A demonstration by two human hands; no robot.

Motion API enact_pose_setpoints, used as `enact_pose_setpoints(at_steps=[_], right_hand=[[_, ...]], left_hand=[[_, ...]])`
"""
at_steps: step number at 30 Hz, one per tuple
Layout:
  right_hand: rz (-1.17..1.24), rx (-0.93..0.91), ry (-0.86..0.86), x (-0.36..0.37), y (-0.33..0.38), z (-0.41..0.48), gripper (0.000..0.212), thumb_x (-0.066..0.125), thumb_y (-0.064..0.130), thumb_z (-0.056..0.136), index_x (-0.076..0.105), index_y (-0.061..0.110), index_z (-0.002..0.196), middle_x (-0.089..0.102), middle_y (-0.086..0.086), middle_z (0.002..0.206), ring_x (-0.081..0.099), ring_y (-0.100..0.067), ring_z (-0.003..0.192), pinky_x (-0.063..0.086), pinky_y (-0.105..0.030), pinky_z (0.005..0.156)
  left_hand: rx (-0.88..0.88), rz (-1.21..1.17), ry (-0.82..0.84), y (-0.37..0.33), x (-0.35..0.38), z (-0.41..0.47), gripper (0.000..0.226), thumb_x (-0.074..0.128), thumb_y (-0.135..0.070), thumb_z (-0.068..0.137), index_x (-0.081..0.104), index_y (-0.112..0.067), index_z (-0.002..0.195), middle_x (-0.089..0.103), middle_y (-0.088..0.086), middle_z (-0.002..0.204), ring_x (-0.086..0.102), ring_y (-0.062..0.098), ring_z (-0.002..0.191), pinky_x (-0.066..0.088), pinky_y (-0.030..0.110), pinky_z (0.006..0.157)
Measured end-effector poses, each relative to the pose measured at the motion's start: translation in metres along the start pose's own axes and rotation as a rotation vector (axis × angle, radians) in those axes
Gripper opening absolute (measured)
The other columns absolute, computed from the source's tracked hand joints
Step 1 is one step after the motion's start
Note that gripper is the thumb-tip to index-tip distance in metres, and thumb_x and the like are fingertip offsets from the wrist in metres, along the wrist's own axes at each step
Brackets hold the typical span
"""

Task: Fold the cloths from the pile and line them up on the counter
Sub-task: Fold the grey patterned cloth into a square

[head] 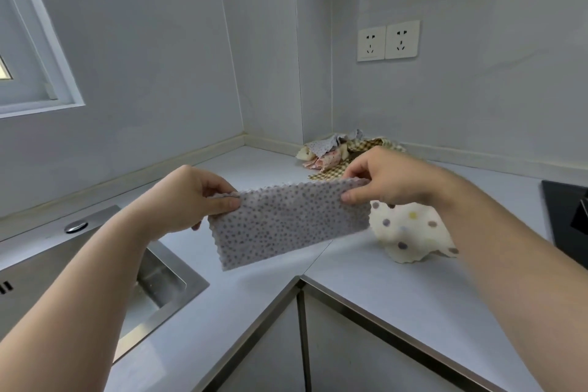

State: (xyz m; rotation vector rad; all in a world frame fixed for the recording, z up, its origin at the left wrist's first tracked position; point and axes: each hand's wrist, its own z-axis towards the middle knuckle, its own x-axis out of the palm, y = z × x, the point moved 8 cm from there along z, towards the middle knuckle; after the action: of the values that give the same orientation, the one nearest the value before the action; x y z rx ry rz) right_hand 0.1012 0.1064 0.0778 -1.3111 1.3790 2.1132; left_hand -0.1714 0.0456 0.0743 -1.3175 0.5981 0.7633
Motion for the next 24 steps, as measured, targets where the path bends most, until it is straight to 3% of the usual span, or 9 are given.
enact_pose_setpoints(at_steps=[3, 8, 11, 14, 16, 17, 19, 22, 24], right_hand=[[0.150, 0.021, 0.069, -0.004, -0.006, -0.004, 0.005, 0.076, 0.018, 0.087, 0.076, 0.013, 0.087, 0.061, -0.011, 0.079, 0.056, -0.022, 0.070, 0.049, -0.027, 0.047], [0.240, 0.095, 0.243, 0.004, -0.014, -0.014, 0.016, 0.080, 0.006, 0.079, 0.066, 0.000, 0.084, 0.044, -0.006, 0.059, 0.054, -0.023, 0.057, 0.055, -0.030, 0.050], [0.249, 0.139, 0.254, 0.007, -0.017, -0.014, 0.025, 0.079, 0.001, 0.079, 0.062, -0.012, 0.091, 0.044, -0.011, 0.067, 0.060, -0.023, 0.060, 0.059, -0.031, 0.055], [0.231, 0.162, 0.217, 0.010, -0.018, -0.010, 0.019, 0.078, -0.001, 0.080, 0.064, -0.009, 0.089, 0.059, -0.019, 0.077, 0.067, -0.031, 0.073, 0.062, -0.038, 0.063], [0.167, 0.134, 0.091, 0.005, -0.015, -0.004, 0.010, 0.078, -0.001, 0.081, 0.068, 0.000, 0.082, 0.069, -0.011, 0.073, 0.071, -0.025, 0.070, 0.062, -0.043, 0.066], [0.112, 0.101, -0.006, 0.000, -0.012, 0.000, 0.011, 0.078, 0.001, 0.081, 0.069, 0.006, 0.079, 0.070, -0.003, 0.069, 0.070, -0.019, 0.064, 0.062, -0.041, 0.063], [-0.043, 0.025, -0.173, -0.009, -0.002, 0.003, 0.013, 0.078, 0.007, 0.081, 0.070, 0.016, 0.077, 0.068, 0.006, 0.067, 0.064, -0.008, 0.055, 0.056, -0.031, 0.052], [-0.332, -0.035, -0.107, 0.008, 0.007, 0.005, 0.011, 0.074, 0.011, 0.083, 0.070, 0.021, 0.080, 0.069, 0.008, 0.080, 0.063, -0.005, 0.067, 0.050, -0.019, 0.053], [-0.502, -0.025, 0.015, 0.031, 0.002, 0.007, 0.017, 0.066, 0.007, 0.081, 0.066, 0.023, 0.077, 0.064, 0.008, 0.080, 0.062, -0.011, 0.073, 0.056, -0.027, 0.060]], left_hand=[[-0.063, -0.279, 0.121, 0.002, 0.009, -0.004, 0.007, 0.073, -0.015, 0.086, 0.076, -0.009, 0.088, 0.069, 0.003, 0.068, 0.060, 0.010, 0.057, 0.050, 0.022, 0.049], [-0.166, -0.424, 0.336, 0.010, 0.028, -0.008, 0.014, 0.065, -0.014, 0.089, 0.069, -0.001, 0.091, 0.071, 0.009, 0.082, 0.068, 0.018, 0.077, 0.062, 0.031, 0.067], [-0.197, -0.475, 0.332, 0.014, 0.032, -0.005, 0.016, 0.064, -0.012, 0.089, 0.068, 0.003, 0.094, 0.072, 0.018, 0.093, 0.071, 0.028, 0.087, 0.062, 0.038, 0.081], [-0.102, -0.272, 0.250, 0.009, 0.028, -0.002, 0.018, 0.075, -0.019, 0.083, 0.072, -0.005, 0.093, 0.075, 0.012, 0.092, 0.073, 0.024, 0.086, 0.060, 0.034, 0.081], [0.007, 0.005, 0.064, 0.000, 0.016, 0.002, 0.012, 0.083, -0.028, 0.079, 0.074, -0.021, 0.082, 0.074, -0.006, 0.076, 0.068, 0.009, 0.068, 0.054, 0.021, 0.067], [0.070, 0.085, -0.062, -0.006, 0.009, 0.001, 0.010, 0.083, -0.028, 0.078, 0.073, -0.027, 0.078, 0.071, -0.011, 0.070, 0.063, 0.005, 0.061, 0.052, 0.018, 0.060], [0.215, 0.156, -0.249, -0.017, 0.001, 0.000, 0.012, 0.082, -0.021, 0.079, 0.073, -0.028, 0.076, 0.069, -0.012, 0.072, 0.065, 0.006, 0.067, 0.056, 0.024, 0.065], [0.340, 0.356, -0.200, -0.019, 0.022, 0.005, 0.010, 0.083, -0.019, 0.078, 0.074, -0.023, 0.081, 0.068, -0.010, 0.081, 0.064, 0.011, 0.078, 0.053, 0.029, 0.076], [0.290, 0.503, -0.044, -0.006, 0.048, 0.012, 0.008, 0.080, -0.025, 0.080, 0.073, -0.027, 0.082, 0.063, -0.015, 0.079, 0.059, 0.007, 0.076, 0.049, 0.022, 0.074]])
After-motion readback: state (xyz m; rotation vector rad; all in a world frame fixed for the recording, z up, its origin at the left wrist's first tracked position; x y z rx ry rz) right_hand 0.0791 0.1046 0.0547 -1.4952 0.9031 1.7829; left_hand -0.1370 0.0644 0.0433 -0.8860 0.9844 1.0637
